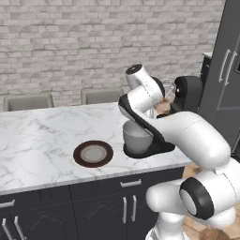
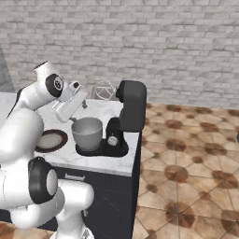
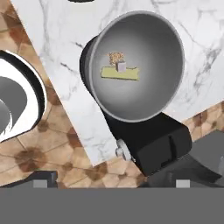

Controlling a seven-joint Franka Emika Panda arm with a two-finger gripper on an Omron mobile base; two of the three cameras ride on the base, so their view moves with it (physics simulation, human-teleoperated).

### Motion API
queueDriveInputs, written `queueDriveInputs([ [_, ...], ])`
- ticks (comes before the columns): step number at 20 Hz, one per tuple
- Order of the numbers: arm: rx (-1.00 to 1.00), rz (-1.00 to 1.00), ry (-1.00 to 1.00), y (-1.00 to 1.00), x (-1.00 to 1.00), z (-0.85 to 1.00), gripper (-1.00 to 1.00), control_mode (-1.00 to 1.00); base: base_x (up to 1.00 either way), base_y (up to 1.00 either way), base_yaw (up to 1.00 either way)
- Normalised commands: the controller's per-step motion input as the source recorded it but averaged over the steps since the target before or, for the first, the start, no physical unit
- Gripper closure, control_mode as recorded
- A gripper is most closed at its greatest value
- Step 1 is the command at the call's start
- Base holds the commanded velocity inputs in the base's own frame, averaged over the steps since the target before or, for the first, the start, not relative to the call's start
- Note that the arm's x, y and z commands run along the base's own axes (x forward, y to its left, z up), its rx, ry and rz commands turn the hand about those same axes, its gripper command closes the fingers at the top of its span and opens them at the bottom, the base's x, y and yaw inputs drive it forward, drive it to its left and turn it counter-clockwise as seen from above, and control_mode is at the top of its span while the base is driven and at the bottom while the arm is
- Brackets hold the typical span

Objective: Add butter and sugar cubes to the stand mixer bowl and then turn on the stand mixer to begin making frosting.

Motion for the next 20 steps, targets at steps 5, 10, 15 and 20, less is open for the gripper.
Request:
queueDriveInputs([
  [5, 0.29, -0.04, -0.08, -0.95, -0.76, 1.0, -1.0, -1.0, 0.0, 0.0, 0.0],
  [10, 0.31, -0.09, -0.03, -1.0, -0.2, 0.85, -1.0, -1.0, 0.0, 0.0, 0.0],
  [15, 0.32, -0.11, 0.0, -1.0, 0.33, 0.28, -1.0, -1.0, 0.0, 0.0, 0.0],
  [20, 0.33, -0.03, -0.01, -0.98, 0.59, 0.0, -1.0, -1.0, 0.0, 0.0, 0.0],
])
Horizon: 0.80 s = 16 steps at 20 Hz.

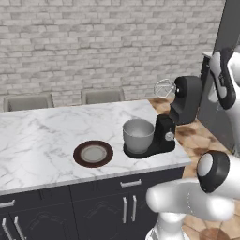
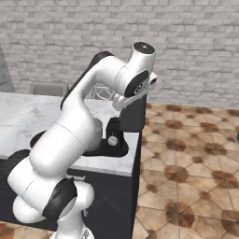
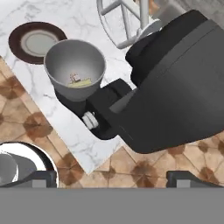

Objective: Add butter and sugar cubes to the stand mixer bowl and then turn on the stand mixer to begin making frosting.

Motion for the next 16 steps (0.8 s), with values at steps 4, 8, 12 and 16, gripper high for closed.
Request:
queueDriveInputs([
  [4, 0.3, 0.0, -0.06, -0.76, 0.49, 0.0, -1.0, -1.0, 0.0, 0.0, 0.0],
  [8, 0.29, 0.0, -0.06, -0.59, 0.52, -0.1, -1.0, -1.0, 0.0, 0.0, 0.0],
  [12, 0.27, 0.0, -0.04, -0.35, 0.54, -0.17, -1.0, -1.0, 0.0, 0.0, 0.0],
  [16, 0.25, 0.02, -0.02, -0.06, 0.26, -0.25, -1.0, -1.0, 0.0, 0.0, 0.0],
])
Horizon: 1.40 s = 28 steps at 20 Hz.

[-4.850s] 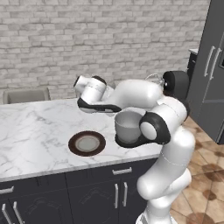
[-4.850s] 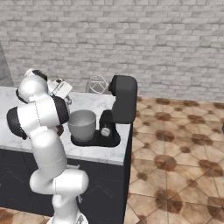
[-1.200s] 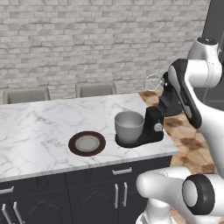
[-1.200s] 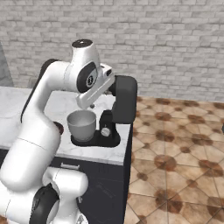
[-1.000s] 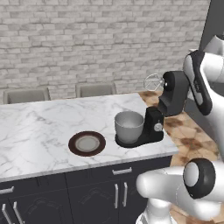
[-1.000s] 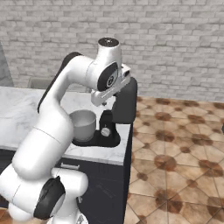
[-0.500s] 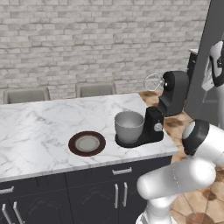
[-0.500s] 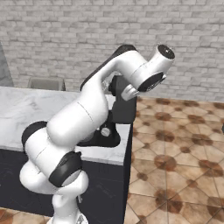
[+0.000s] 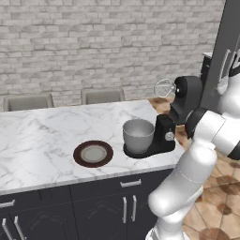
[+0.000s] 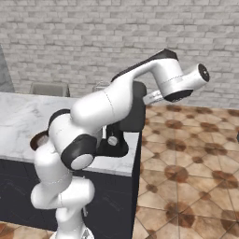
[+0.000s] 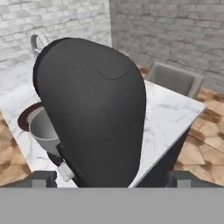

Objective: Add butter and sugar cubes to the stand mixer bowl and then turn on the stand mixer to begin making frosting.

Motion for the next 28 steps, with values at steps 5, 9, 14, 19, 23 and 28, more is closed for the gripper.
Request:
queueDriveInputs([
  [5, 0.23, 0.04, -0.03, 0.02, 0.19, -0.21, -1.0, -1.0, 0.0, 0.0, 0.0],
  [9, 0.2, 0.06, -0.06, 0.19, 0.23, -0.13, -1.0, -1.0, 0.0, 0.0, 0.0],
  [14, 0.16, 0.05, -0.11, 0.45, 0.08, -0.05, -1.0, -1.0, 0.0, 0.0, 0.0],
  [19, 0.13, 0.05, -0.12, 0.56, 0.0, 0.0, -1.0, -1.0, 0.0, 0.0, 0.0],
  [23, 0.08, 0.05, -0.08, 0.79, 0.0, 0.0, -1.0, -1.0, 0.0, 0.0, 0.0],
  [28, 0.07, 0.05, -0.07, 0.75, 0.01, 0.0, -1.0, -1.0, 0.0, 0.0, 0.0],
])
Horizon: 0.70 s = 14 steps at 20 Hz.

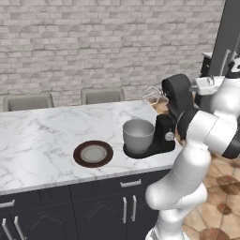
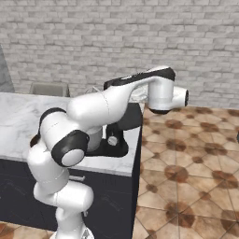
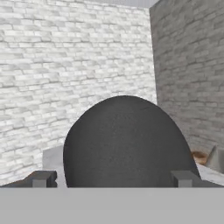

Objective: Add butter and sugar cubes to the stand mixer bowl and then turn on the stand mixer to begin making frosting.

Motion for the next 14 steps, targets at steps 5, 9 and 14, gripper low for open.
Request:
queueDriveInputs([
  [5, -0.01, 0.05, -0.01, 0.94, 0.0, -0.16, -1.0, -1.0, 0.0, 0.0, 0.0],
  [9, -0.2, 0.01, 0.03, 1.0, -0.01, -0.23, -1.0, -1.0, 0.0, 0.0, 0.0],
  [14, -0.35, 0.0, 0.14, 1.0, 0.0, -0.4, -1.0, -1.0, 0.0, 0.0, 0.0],
])
